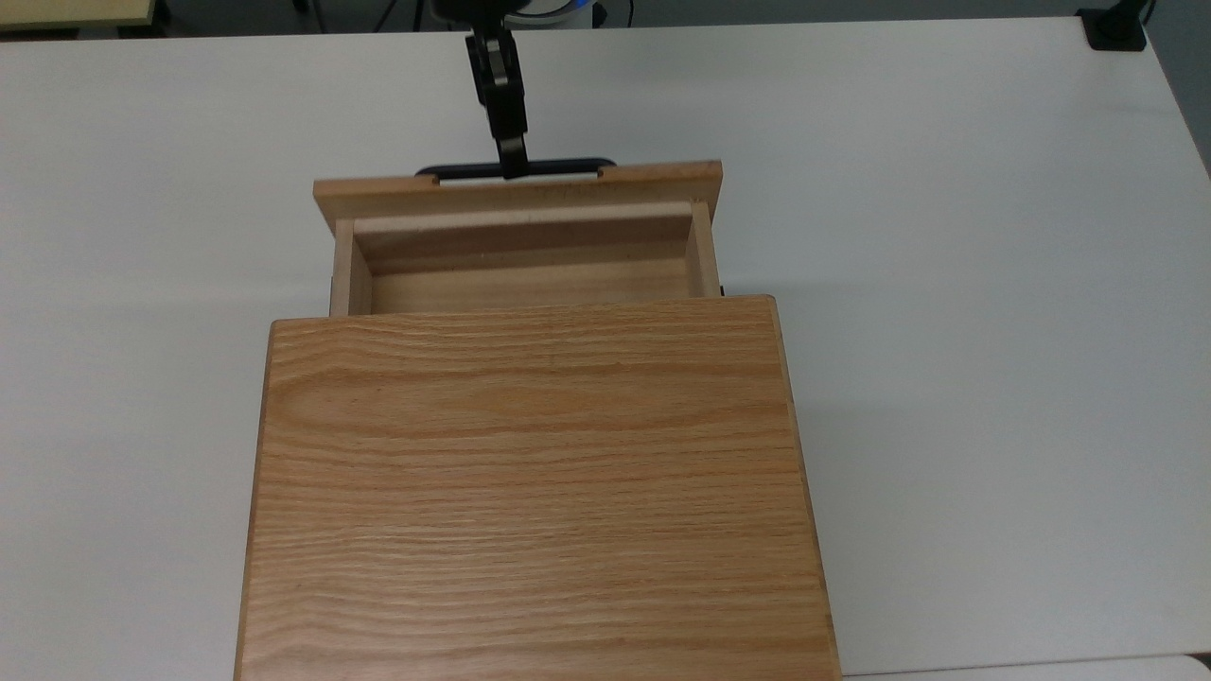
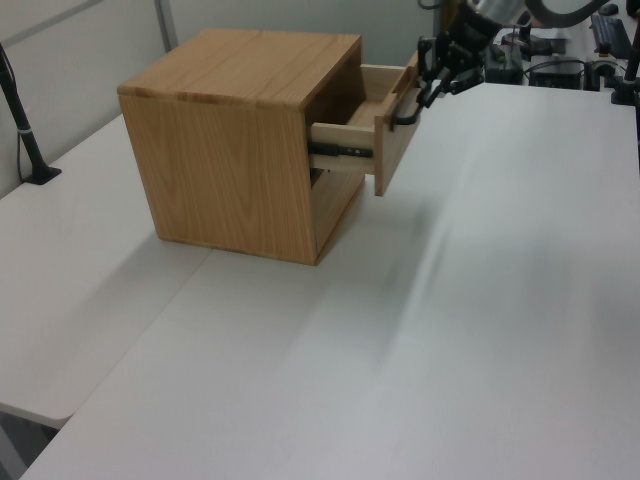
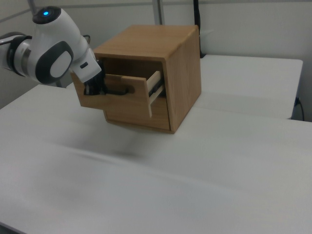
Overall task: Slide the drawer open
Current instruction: 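Pull the handle straight out, sliding the upper drawer open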
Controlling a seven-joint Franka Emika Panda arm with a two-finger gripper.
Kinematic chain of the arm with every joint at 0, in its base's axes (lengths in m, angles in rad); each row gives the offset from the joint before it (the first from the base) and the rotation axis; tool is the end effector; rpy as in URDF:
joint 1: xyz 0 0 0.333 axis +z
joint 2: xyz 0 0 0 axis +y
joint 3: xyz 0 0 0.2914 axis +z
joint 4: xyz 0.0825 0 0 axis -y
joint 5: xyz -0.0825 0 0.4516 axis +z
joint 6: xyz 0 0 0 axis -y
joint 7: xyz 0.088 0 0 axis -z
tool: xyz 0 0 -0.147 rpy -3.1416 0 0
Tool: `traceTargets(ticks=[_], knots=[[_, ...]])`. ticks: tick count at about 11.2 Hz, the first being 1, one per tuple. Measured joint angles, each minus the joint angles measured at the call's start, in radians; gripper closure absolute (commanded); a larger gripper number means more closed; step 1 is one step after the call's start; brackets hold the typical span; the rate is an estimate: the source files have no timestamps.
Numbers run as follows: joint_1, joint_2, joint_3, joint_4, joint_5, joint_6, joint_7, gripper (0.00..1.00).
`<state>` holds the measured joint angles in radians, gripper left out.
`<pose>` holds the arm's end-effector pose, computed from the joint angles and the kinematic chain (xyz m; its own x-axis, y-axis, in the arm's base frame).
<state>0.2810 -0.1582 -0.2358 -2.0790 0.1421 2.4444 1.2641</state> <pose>0.6378 0.0294 0.4706 0.2611 -0.9652 -0.0149 -0.8305 -0.2167 -0.5131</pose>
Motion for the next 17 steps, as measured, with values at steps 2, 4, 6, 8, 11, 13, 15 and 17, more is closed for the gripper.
traceTargets(ticks=[2,4,6,8,11,13,15,17], knots=[[-0.001,-0.059,-0.004,-0.033,0.0,-0.08,-0.022,1.0],[-0.002,-0.096,-0.006,-0.059,0.0,-0.118,-0.043,1.0],[-0.003,-0.13,-0.01,-0.075,-0.001,-0.172,-0.064,1.0],[-0.003,-0.146,-0.012,-0.083,-0.001,-0.201,-0.075,0.32],[-0.003,-0.163,-0.018,-0.082,0.001,-0.306,-0.203,0.0],[-0.001,-0.167,-0.015,-0.069,0.002,-0.384,-0.344,0.0],[-0.001,-0.172,-0.014,-0.001,0.003,-0.523,-0.539,0.0],[-0.012,-0.174,-0.014,0.084,0.003,-0.659,-0.769,0.0]])
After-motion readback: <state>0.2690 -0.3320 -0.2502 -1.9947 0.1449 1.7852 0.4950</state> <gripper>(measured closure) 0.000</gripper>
